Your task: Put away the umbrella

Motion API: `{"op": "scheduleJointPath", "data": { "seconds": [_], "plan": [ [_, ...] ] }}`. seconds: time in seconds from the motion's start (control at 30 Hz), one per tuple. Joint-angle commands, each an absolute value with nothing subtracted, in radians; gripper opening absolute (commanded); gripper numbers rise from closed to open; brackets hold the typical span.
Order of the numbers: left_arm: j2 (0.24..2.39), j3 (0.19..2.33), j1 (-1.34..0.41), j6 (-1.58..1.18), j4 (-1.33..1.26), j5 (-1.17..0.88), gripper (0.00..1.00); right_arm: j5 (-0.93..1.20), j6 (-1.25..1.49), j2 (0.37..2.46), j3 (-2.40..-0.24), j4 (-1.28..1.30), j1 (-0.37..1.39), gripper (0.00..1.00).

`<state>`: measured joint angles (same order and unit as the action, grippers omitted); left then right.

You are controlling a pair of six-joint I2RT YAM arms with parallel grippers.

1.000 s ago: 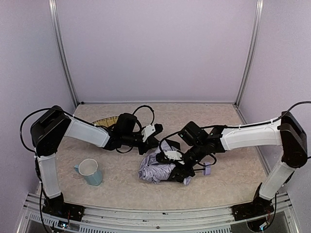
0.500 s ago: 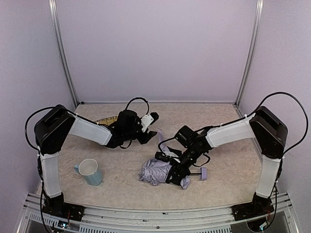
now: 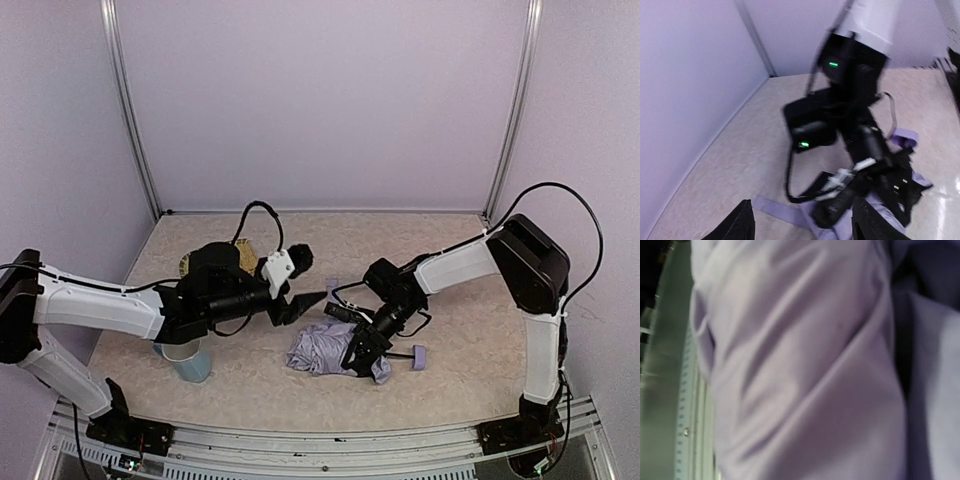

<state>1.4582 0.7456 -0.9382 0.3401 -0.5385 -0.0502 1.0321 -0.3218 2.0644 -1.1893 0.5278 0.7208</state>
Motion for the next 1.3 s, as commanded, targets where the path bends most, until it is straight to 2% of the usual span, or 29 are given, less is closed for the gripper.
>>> {"op": "scheduleJointPath", "data": {
  "seconds": [0.0,0.13,0.37,0.5,0.77,0.83,1.0,1.17,1.27],
  "plan": [
    [1.509,0.718,-1.061,0.523,-0.27,-0.142,0.69,0.882,-0.243,2.181,-1.189,0.695,0.692,0.0],
    [1.628,0.783,-1.113,0.574,-0.151,-0.049,0.74,0.88,-0.249,2.214,-1.217,0.711,0.673,0.0],
    [1.798,0.868,-1.108,0.607,-0.125,-0.026,0.76,0.899,-0.271,2.261,-1.262,0.728,0.666,0.0],
    [1.882,0.887,-1.102,0.582,-0.098,0.048,0.73,0.929,-0.278,2.244,-1.27,0.724,0.666,0.0],
    [1.98,0.963,-1.078,0.519,0.122,0.026,0.69,0.995,-0.281,2.159,-1.272,0.716,0.641,0.0],
    [2.009,1.0,-1.072,0.495,0.174,-0.001,0.69,0.991,-0.28,2.144,-1.267,0.715,0.635,0.06],
    [2.101,1.092,-1.063,0.434,0.289,-0.066,0.59,0.962,-0.252,2.064,-1.247,0.682,0.626,0.44],
    [2.166,1.154,-1.053,0.403,0.361,-0.125,0.54,0.88,-0.195,1.921,-1.202,0.643,0.604,0.57],
    [2.191,1.182,-1.043,0.397,0.392,-0.152,0.53,0.793,-0.19,1.818,-1.159,0.638,0.582,0.61]
  ]
}}
